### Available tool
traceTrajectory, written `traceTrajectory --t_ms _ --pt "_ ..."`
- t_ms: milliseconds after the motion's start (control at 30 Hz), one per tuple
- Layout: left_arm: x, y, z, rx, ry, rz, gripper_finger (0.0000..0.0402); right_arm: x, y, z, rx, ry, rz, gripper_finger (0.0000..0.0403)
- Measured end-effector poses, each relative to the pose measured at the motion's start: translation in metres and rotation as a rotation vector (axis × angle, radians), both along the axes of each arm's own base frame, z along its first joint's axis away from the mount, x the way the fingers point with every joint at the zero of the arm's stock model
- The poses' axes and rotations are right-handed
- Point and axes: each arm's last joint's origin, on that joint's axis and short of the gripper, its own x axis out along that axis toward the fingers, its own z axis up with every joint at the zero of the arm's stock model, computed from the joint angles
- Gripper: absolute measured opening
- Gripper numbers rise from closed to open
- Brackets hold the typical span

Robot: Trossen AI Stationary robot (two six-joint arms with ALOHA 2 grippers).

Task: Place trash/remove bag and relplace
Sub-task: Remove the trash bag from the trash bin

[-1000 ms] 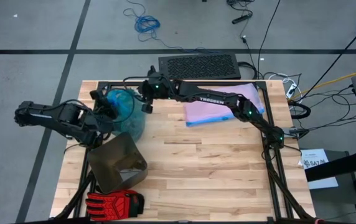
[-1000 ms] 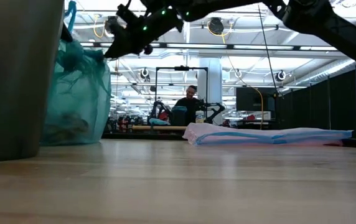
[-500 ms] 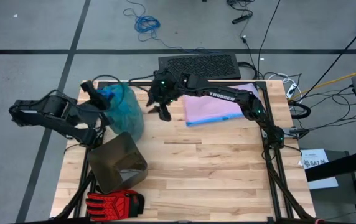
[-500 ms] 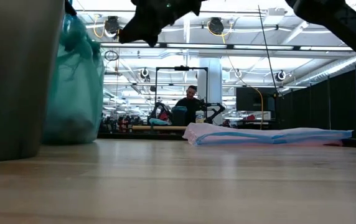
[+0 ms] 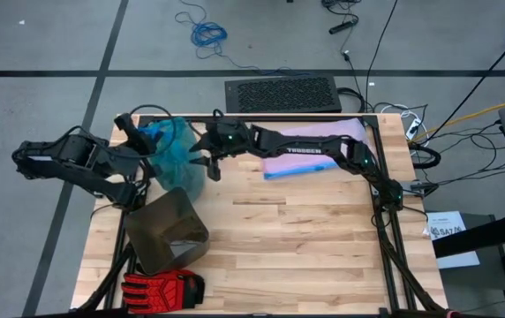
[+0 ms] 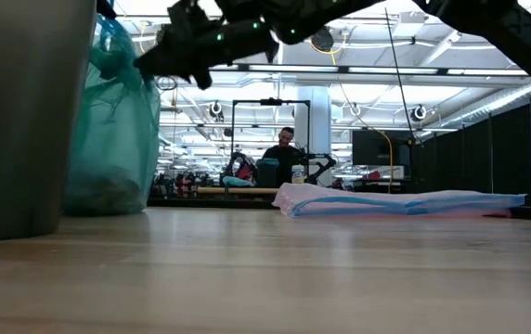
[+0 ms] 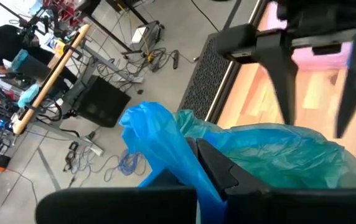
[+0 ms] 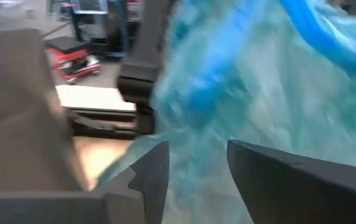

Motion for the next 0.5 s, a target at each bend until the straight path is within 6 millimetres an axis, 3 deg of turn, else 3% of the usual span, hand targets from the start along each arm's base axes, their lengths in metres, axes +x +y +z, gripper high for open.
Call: traceTrajectory --t_ms 167,333,500 --pt "-0.003 0.001 0.011 0.001 -0.032 -0.007 0.0 0.001 0.004 -0.017 0.018 -0.013 -0.091 0.021" --pt "-0.007 0.001 0.022 -0.007 -0.076 -0.007 0.0 0.005 0.01 -0.007 -0.003 -0.174 -0.143 0.0259" --pt "-0.005 0.001 0.024 -0.016 -0.11 -0.017 0.0 0.009 0.012 -0.004 0.048 -0.285 -0.147 0.0272"
